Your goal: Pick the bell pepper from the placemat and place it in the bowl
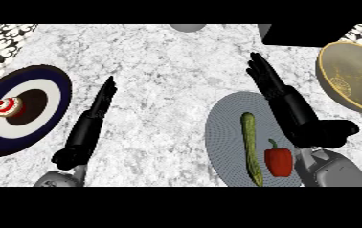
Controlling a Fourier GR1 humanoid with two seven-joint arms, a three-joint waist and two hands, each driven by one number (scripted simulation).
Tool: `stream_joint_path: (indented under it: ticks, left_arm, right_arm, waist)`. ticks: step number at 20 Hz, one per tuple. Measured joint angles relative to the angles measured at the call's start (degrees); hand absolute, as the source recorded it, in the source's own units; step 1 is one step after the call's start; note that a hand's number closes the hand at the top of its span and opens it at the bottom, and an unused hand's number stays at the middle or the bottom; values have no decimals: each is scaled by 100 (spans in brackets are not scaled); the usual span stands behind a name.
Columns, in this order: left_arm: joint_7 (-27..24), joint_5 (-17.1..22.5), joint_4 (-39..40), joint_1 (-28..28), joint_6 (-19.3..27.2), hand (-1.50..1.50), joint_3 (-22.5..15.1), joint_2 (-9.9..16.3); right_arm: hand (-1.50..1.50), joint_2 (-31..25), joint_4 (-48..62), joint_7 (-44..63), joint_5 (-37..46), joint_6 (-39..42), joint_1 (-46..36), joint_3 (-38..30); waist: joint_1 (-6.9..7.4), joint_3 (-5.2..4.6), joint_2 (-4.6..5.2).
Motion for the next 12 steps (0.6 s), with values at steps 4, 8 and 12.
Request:
stream_joint_path:
  ticks: [4,8,12]
  left_arm:
    - [285,120,-37,15,181,0,471,172]
    - [610,193,67,95,366,0,932,455]
    - [898,352,132,243,488,0,1297,623]
  right_arm:
    - [150,-540,-489,-85,250,94,30,-342]
    - [-150,-1728,-483,69,1094,249,220,-736]
    - [-150,-2157,-422,605,1980,-522,1119,-1064]
  waist:
    - [-152,135,73]
    - [-378,110,80]
    - [-673,164,35]
